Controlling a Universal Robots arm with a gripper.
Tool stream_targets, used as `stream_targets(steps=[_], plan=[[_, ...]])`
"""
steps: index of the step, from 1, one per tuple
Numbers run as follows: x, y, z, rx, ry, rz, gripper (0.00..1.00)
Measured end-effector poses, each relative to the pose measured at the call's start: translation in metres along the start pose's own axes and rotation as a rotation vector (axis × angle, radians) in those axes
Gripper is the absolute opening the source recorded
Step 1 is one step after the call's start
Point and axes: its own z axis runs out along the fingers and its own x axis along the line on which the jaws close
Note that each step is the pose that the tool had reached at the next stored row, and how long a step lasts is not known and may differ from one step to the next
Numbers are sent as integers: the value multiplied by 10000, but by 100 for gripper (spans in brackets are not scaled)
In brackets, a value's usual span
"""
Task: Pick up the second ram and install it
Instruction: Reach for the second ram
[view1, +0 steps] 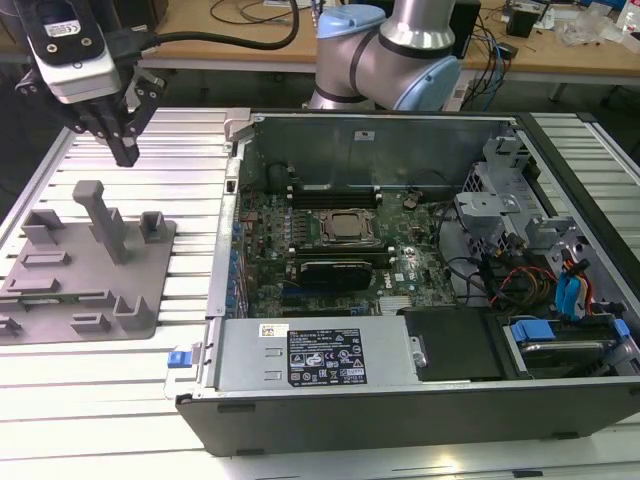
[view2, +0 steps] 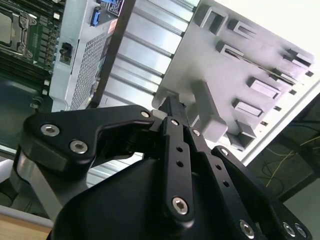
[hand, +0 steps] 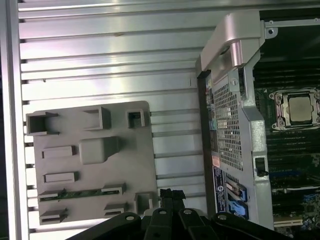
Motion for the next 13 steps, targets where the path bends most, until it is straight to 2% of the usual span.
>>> stream_targets(steps=[5, 13], plan=[[66, -5, 0, 1, 0, 0, 8], [256, -20, 16, 0, 0, 0, 8]])
